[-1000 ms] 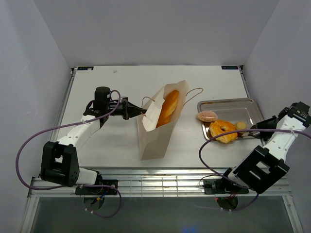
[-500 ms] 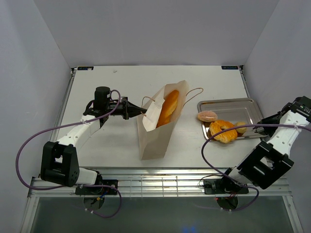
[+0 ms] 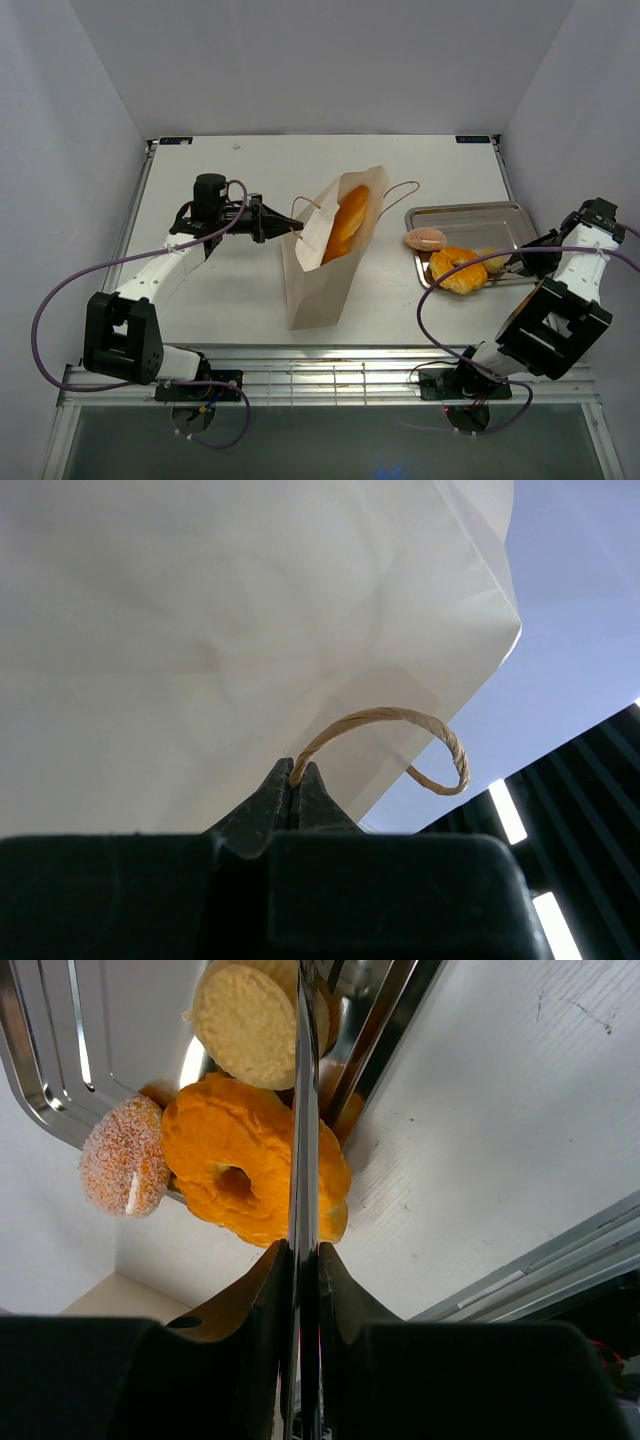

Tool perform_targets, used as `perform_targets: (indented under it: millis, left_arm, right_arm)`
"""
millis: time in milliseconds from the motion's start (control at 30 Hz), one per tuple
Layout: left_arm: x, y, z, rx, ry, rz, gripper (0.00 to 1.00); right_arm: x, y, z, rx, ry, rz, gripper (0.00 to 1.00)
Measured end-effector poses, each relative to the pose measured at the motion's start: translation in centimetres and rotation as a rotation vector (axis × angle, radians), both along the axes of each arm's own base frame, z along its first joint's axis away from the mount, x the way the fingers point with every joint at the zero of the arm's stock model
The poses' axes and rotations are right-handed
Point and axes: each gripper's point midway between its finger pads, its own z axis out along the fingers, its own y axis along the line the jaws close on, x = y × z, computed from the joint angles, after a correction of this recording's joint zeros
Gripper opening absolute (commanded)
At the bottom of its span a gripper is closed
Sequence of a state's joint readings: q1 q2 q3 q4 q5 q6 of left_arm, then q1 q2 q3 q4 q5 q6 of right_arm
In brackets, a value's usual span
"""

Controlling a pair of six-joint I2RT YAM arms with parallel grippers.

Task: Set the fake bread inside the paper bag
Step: Pick up the fake bread from the plate.

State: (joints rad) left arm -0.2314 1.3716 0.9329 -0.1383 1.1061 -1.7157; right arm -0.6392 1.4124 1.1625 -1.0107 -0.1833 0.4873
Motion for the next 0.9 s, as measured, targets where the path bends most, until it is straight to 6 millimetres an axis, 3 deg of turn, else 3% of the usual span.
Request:
perform_targets:
  millis: [133, 300, 500, 767, 900]
  left_arm:
    - [0.2, 0.0, 0.1, 0.008, -0.003, 0.0, 0.0]
    - [0.4, 0.0, 0.0, 0.024, -0.004, 0.004, 0.0]
    - [0.6, 0.0, 0.3, 0.036, -0.018, 0.013, 0.0]
    - [0.9, 0.1, -0.1, 0.056, -0.005, 0.034, 0.0]
    - [0.8, 0.1, -0.3, 0.064, -0.006, 0.035, 0.0]
  right_arm:
    - [0.9, 0.5, -0.2, 0.014, -0.038, 0.006, 0.08]
    - [3.4, 1.3, -0.1, 0.038, -0.104, 0.038, 0.08]
    - [7.6, 2.6, 1.2, 0.092, -0.208, 0.087, 0.08]
    - [14.0, 6.9, 1.4, 0.222, -0.328, 0.237, 0.08]
    - [16.4, 6.9, 3.2, 0.187, -0.364, 0.273, 0.08]
